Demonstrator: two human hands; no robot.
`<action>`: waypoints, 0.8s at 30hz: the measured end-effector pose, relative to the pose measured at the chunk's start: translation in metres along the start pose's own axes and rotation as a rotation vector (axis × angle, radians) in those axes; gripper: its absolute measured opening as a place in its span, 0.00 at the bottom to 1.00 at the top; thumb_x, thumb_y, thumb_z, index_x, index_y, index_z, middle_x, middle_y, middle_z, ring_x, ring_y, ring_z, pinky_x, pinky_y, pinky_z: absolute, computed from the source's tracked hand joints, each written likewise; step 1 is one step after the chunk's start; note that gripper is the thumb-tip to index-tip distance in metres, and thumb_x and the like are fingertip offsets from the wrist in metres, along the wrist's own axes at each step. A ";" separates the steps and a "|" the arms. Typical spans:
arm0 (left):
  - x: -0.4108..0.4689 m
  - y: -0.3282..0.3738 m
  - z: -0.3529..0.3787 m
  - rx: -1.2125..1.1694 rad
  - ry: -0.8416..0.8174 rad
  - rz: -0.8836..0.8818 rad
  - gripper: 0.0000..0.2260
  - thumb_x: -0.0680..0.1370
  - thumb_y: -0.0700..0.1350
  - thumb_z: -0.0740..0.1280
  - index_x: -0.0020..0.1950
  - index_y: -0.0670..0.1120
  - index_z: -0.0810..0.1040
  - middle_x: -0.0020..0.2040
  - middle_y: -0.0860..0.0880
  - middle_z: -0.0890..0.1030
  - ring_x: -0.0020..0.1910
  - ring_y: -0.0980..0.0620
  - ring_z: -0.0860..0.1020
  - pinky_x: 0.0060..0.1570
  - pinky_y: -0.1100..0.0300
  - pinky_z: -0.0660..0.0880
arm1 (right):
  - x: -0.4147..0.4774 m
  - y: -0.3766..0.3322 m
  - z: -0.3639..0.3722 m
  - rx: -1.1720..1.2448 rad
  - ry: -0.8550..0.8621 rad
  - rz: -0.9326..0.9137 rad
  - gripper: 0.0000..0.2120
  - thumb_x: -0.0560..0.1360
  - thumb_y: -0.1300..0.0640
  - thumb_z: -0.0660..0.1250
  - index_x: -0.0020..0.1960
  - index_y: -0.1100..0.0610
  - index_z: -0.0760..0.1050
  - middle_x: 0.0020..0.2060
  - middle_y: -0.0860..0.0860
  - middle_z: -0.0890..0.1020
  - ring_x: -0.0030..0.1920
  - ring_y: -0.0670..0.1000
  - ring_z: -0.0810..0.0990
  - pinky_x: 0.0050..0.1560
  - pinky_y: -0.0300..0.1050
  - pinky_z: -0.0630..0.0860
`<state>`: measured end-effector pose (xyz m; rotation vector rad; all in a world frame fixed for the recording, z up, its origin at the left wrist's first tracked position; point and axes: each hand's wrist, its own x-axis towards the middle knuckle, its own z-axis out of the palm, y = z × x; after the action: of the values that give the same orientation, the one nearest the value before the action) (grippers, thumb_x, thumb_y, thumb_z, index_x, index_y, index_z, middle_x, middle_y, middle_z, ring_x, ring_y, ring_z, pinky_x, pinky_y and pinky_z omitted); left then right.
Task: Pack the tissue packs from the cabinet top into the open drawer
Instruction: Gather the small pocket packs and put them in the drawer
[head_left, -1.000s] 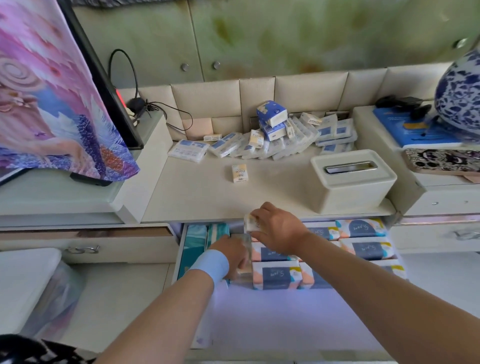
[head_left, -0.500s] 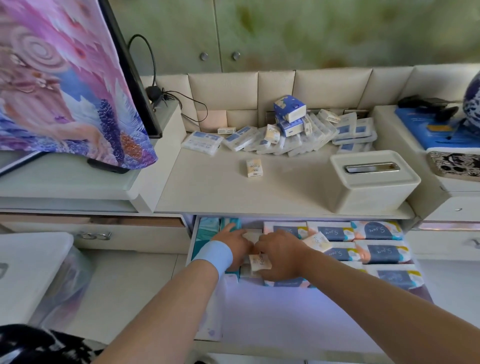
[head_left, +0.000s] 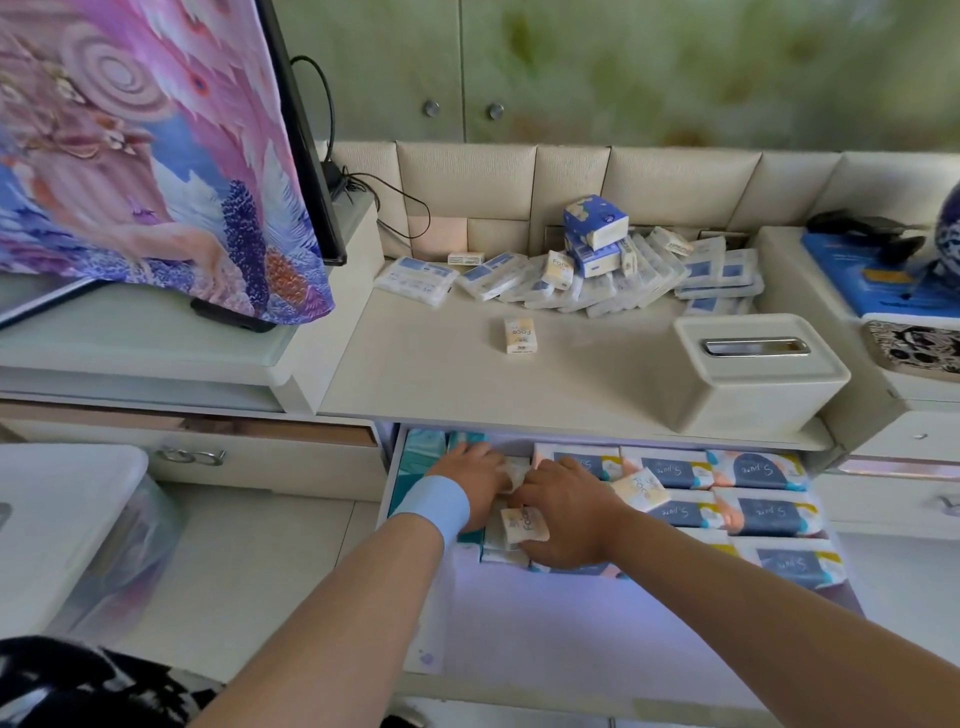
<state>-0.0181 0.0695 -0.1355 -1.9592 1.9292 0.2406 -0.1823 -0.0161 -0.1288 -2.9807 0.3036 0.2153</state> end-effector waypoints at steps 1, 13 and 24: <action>-0.001 -0.004 -0.002 -0.037 0.034 -0.023 0.23 0.75 0.41 0.65 0.70 0.52 0.71 0.73 0.47 0.64 0.73 0.45 0.58 0.71 0.49 0.58 | 0.001 -0.003 0.003 -0.008 0.020 -0.011 0.25 0.68 0.36 0.64 0.59 0.48 0.78 0.51 0.47 0.80 0.54 0.52 0.75 0.61 0.49 0.66; -0.021 -0.015 -0.002 -0.201 0.013 -0.106 0.19 0.79 0.47 0.61 0.71 0.51 0.69 0.77 0.49 0.56 0.73 0.46 0.56 0.67 0.48 0.65 | 0.016 -0.040 0.024 -0.415 -0.151 0.016 0.30 0.76 0.33 0.59 0.64 0.56 0.76 0.59 0.56 0.77 0.63 0.60 0.68 0.71 0.65 0.52; -0.023 -0.014 -0.003 -0.230 0.008 -0.126 0.25 0.79 0.47 0.61 0.76 0.51 0.61 0.78 0.50 0.55 0.74 0.47 0.55 0.67 0.47 0.65 | 0.014 -0.045 0.038 -0.546 -0.158 0.135 0.32 0.76 0.39 0.62 0.70 0.61 0.64 0.65 0.62 0.68 0.69 0.65 0.61 0.72 0.73 0.46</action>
<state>-0.0061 0.0897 -0.1222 -2.2217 1.8440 0.4375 -0.1644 0.0302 -0.1632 -3.4450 0.4981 0.6393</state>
